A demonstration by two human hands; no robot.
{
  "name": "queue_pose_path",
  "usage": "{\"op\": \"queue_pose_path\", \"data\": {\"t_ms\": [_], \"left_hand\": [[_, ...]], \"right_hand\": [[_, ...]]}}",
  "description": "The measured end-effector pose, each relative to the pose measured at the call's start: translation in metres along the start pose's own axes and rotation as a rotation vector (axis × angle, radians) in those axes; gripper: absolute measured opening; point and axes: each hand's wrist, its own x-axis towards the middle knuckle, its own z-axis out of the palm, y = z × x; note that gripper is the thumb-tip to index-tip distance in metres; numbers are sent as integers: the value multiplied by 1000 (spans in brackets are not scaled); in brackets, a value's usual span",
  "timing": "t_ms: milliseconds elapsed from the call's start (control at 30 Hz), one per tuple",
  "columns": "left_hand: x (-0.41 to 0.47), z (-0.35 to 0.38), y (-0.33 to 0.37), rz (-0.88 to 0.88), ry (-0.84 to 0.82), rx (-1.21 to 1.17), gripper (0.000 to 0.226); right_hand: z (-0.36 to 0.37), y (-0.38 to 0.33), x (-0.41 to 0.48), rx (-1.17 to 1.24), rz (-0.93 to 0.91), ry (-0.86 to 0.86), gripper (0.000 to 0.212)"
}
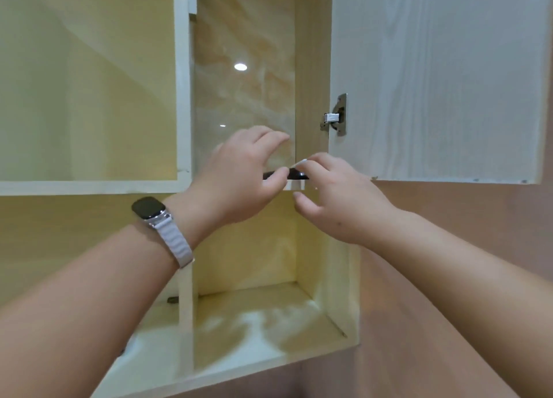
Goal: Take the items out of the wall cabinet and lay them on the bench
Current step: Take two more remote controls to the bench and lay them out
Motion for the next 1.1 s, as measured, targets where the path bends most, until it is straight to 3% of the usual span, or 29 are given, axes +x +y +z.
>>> {"op": "queue_pose_path", "data": {"t_ms": [267, 600, 867, 1100], "left_hand": [[91, 15, -22, 3, -276, 102, 50], [139, 57, -28, -86, -888, 29, 61], [139, 66, -41, -232, -997, -323, 57], [142, 64, -38, -227, -958, -317, 39]], "right_hand": [[26, -8, 21, -129, 150, -169, 53], [21, 1, 26, -103, 138, -208, 60], [22, 1, 26, -61, 125, -152, 51], [23, 4, 22, -62, 99, -139, 52]]}}
